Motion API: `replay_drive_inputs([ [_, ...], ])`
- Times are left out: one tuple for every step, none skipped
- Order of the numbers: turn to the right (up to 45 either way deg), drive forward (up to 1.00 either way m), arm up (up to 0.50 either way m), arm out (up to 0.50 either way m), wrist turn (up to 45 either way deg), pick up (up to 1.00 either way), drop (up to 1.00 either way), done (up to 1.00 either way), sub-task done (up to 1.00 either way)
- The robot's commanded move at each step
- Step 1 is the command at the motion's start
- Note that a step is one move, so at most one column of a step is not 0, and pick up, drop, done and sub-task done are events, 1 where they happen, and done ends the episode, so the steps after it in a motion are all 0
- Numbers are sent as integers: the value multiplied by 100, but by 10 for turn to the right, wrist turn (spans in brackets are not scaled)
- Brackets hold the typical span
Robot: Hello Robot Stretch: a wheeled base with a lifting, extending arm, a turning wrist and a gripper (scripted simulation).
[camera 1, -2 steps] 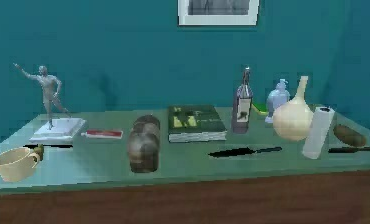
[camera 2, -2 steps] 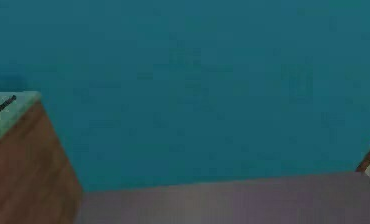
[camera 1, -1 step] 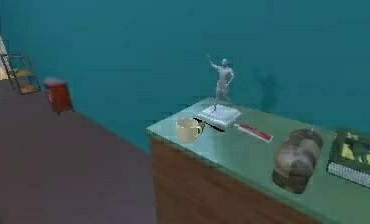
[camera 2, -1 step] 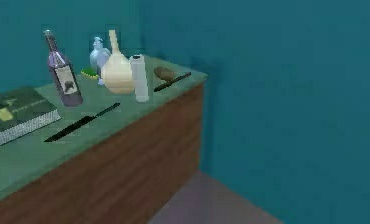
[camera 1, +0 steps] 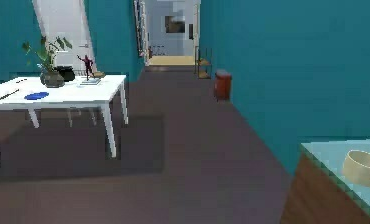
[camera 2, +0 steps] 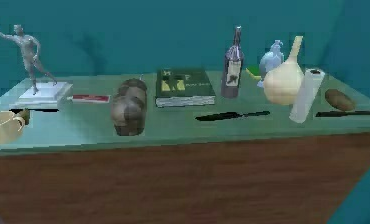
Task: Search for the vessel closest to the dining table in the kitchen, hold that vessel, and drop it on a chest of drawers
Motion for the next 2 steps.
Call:
replay_drive_inputs([
  [-390, 0, 0, 0, 0, 0, 0, 0, 0],
  [0, 0, 50, 0, 0, 0, 0, 0, 0],
])
